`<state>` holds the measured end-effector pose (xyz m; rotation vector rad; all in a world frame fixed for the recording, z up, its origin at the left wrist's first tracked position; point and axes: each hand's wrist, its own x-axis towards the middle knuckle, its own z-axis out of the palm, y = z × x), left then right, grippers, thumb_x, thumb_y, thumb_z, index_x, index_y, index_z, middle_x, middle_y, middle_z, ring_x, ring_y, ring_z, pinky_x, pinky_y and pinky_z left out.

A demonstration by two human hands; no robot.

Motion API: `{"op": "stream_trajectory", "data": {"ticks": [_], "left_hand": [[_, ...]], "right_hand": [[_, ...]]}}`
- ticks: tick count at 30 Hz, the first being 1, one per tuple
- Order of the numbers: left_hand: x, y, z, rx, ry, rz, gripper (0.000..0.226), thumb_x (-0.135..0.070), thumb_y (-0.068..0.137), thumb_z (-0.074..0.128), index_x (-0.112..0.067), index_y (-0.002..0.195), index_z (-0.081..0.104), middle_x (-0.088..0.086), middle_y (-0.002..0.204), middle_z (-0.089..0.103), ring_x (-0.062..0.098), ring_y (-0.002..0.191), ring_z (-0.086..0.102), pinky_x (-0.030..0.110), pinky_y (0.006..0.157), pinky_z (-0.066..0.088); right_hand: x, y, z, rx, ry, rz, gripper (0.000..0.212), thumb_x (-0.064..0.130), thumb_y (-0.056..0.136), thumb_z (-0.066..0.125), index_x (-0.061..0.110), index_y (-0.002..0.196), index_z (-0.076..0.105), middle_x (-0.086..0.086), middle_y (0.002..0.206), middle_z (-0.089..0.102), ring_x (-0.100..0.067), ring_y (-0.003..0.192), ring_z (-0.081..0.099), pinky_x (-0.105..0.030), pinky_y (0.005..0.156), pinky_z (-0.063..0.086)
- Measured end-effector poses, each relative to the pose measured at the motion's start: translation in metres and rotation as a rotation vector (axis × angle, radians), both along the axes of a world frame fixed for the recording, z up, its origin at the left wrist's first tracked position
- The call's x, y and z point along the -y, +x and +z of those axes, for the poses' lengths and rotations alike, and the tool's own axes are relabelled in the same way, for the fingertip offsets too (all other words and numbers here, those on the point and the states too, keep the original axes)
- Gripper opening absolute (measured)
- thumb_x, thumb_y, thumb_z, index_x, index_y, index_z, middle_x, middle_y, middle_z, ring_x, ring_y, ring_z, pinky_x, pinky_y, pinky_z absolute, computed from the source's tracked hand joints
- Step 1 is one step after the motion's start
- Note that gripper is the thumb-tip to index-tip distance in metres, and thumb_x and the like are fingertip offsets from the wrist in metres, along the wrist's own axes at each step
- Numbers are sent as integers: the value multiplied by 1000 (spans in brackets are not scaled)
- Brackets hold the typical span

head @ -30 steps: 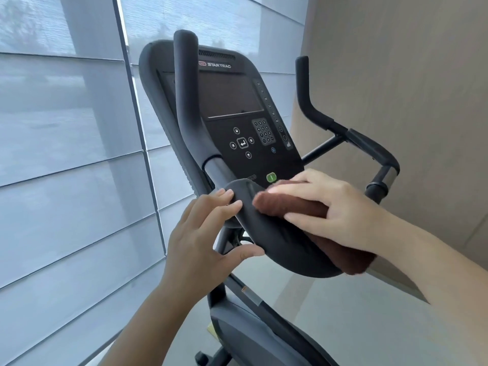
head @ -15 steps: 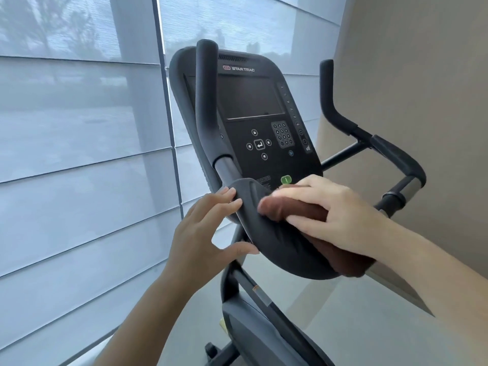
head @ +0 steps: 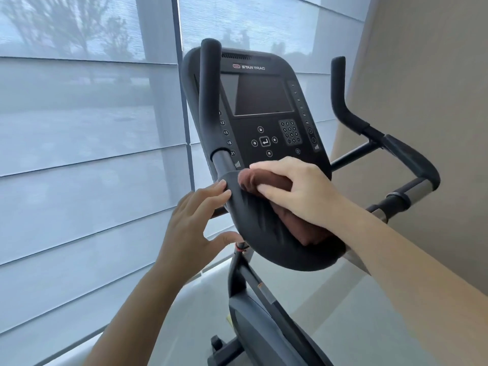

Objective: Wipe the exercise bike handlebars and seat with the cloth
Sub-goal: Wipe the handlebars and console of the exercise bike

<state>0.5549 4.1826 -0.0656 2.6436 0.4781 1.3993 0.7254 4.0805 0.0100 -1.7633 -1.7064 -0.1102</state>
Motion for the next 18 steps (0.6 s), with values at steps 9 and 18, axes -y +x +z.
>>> {"op": "stream_trajectory", "data": {"ticks": [9,18], "left_hand": [[-19,5,3,77,34,-146,65,-53,59,72,-8,105,61,5,112,58,22,117,51,45,92,44],[-82,14,29,-66,64,-303,76,-46,61,77,-2,119,56,12,131,51,28,128,41,57,95,40]], "right_hand": [[65,-14,-20,78,100,-167,41,23,79,67,30,119,60,-2,103,62,-17,92,61,-28,87,48],[-17,-48,4,37,-138,-346,46,50,81,53,52,126,40,4,114,54,-13,105,52,-24,84,36]]}}
